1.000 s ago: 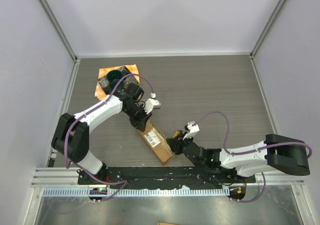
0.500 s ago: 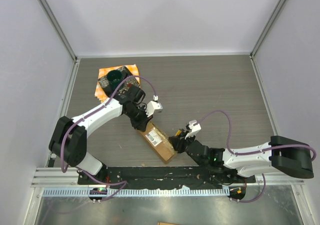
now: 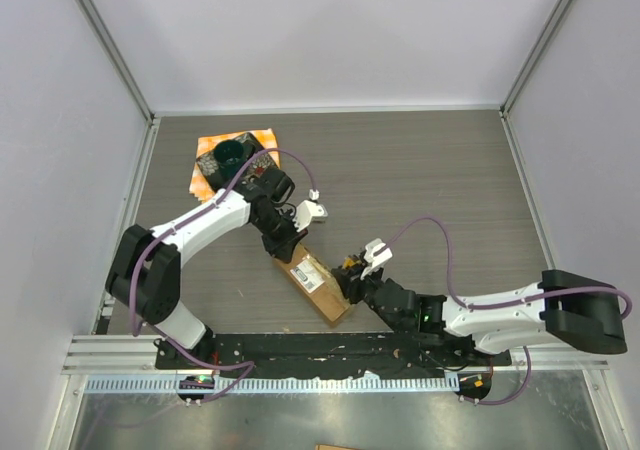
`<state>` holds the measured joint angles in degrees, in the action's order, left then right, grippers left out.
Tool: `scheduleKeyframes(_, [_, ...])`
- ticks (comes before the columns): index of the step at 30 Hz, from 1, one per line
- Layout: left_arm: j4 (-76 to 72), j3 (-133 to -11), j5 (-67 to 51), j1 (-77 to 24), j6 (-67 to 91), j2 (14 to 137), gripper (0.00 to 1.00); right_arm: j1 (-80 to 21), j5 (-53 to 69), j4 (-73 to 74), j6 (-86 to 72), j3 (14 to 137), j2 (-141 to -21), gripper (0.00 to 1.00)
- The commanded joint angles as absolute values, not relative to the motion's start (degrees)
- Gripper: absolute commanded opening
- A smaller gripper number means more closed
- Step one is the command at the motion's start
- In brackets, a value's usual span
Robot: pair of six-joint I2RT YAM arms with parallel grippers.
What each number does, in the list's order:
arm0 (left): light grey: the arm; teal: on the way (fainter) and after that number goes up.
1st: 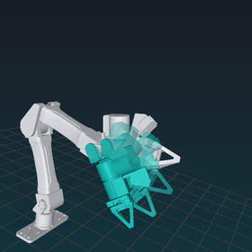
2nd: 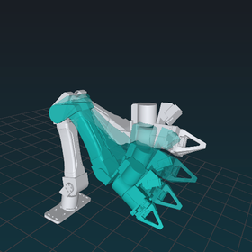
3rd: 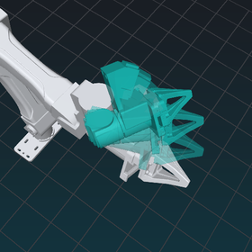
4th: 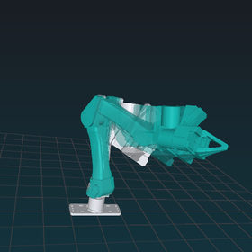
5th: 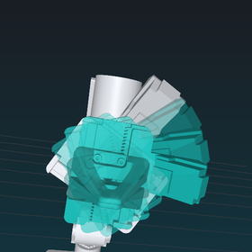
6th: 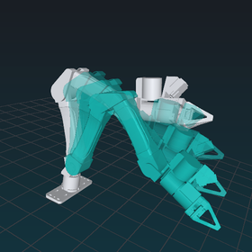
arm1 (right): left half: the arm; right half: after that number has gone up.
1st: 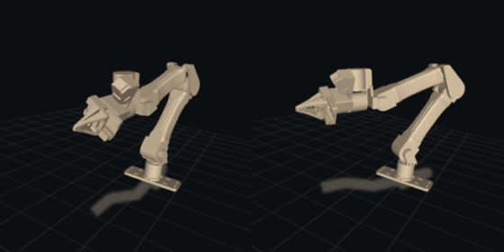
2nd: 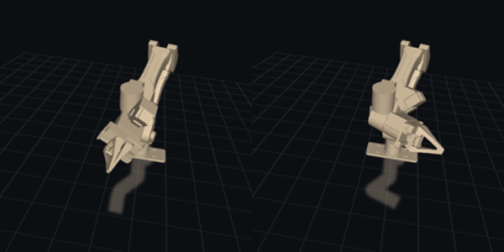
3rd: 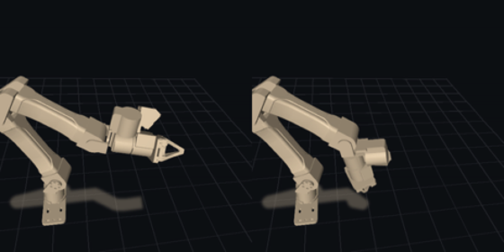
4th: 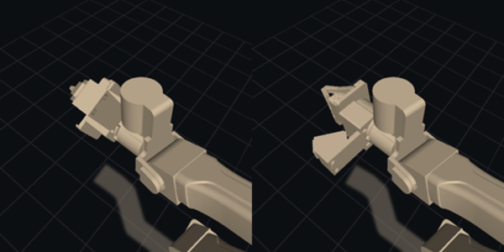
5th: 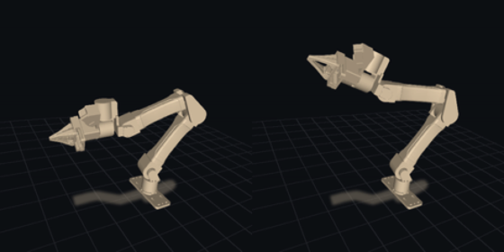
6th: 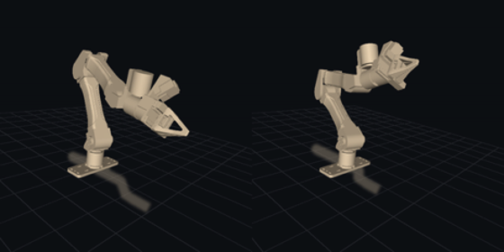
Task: Unpack the express box
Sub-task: Cut the express box at the center of the board.
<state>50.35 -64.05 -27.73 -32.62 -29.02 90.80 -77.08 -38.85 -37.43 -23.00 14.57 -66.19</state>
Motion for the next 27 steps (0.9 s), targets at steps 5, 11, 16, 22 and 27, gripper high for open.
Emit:
scheduleKeyframes(5, [54.06, -60.74, -21.53, -32.78, -31.73, 94.66, 0.08, -78.22, -39.64, -34.45, -13.10, 20.92, -55.55, 0.01])
scheduleKeyframes(11, [53.09, -59.76, -21.88, -32.78, -31.11, 94.57, 0.08, -78.14, -39.38, -39.00, -12.04, 20.57, -59.14, 0.01])
scheduleKeyframes(16, [53.26, -59.77, -21.62, -32.78, -31.11, 94.48, 0.08, -77.87, -39.46, -46.13, -10.72, 19.25, -65.64, 0.01])
scheduleKeyframes(22, [53.00, -59.24, -21.80, -32.78, -30.76, 94.22, 0.08, -76.82, -39.11, -50.97, -7.91, 19.07, -69.34, 0.01])
scheduleKeyframes(27, [52.91, -59.06, -22.24, -32.87, -30.50, 94.31, 0.08, -76.64, -39.20, -53.17, -6.59, 18.55, -71.54, 0.01])
